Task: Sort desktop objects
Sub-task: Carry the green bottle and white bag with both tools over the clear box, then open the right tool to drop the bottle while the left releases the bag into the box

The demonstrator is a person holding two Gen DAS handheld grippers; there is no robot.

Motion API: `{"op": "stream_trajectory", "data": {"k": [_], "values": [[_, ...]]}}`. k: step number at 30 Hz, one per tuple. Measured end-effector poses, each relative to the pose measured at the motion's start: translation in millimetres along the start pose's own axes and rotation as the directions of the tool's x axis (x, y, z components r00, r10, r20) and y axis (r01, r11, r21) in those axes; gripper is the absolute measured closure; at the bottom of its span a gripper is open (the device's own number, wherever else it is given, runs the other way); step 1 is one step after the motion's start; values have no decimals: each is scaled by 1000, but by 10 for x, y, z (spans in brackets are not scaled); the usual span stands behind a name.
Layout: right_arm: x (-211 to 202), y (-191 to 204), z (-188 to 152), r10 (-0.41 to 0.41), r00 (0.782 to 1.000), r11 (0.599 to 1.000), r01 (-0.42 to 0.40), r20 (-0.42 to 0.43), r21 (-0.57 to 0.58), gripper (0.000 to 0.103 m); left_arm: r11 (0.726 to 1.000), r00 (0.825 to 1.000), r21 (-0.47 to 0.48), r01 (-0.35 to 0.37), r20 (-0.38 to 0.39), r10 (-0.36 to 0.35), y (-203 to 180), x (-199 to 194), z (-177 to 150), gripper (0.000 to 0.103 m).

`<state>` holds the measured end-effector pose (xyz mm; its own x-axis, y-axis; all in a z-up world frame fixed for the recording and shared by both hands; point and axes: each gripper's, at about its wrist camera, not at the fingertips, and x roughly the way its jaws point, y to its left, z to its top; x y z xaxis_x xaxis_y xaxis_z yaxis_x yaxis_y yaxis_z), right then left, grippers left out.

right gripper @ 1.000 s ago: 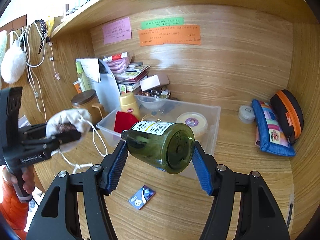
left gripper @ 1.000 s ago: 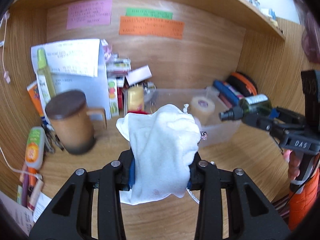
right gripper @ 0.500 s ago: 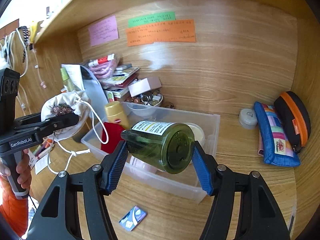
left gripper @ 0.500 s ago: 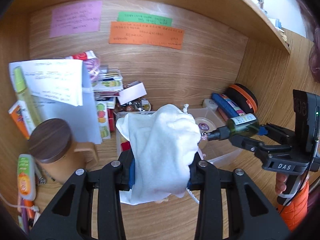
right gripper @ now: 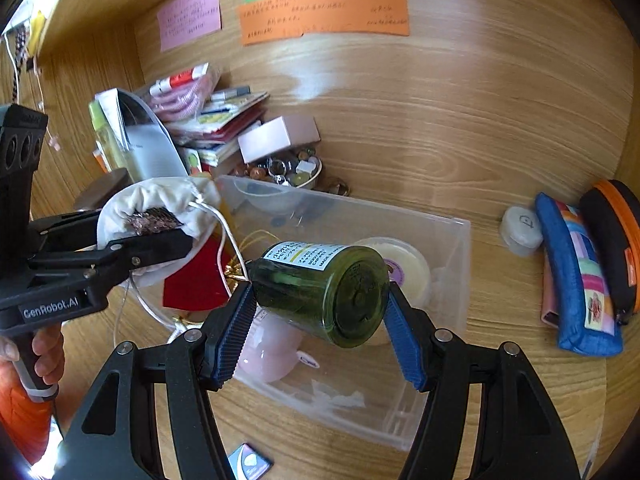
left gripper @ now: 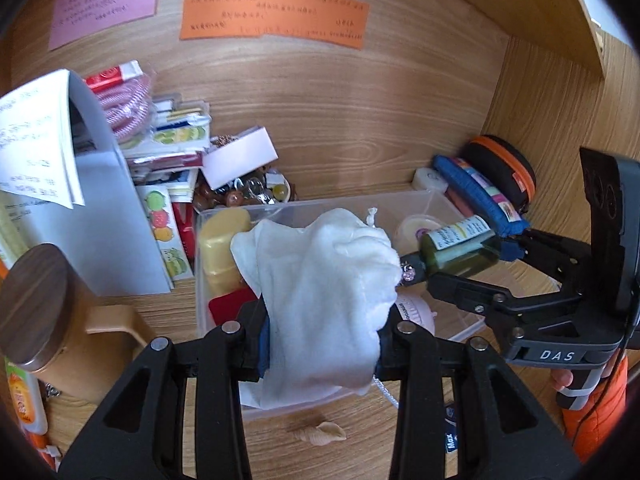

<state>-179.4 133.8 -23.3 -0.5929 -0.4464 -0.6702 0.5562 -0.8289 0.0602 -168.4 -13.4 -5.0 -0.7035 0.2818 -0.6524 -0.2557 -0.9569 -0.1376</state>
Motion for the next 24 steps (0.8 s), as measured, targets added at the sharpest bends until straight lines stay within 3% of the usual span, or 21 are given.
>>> {"op": "stream_trajectory", "data": {"k": [12, 24], "values": [[232, 107, 23, -15, 1000, 998, 14, -19, -62, 42, 1000, 997, 5, 5, -79, -5, 56, 338, -108, 66], [251, 81, 1, -34, 999, 997, 34, 5, -63, 42, 996, 996, 75, -51, -72, 56, -38, 401, -141, 58]]}}
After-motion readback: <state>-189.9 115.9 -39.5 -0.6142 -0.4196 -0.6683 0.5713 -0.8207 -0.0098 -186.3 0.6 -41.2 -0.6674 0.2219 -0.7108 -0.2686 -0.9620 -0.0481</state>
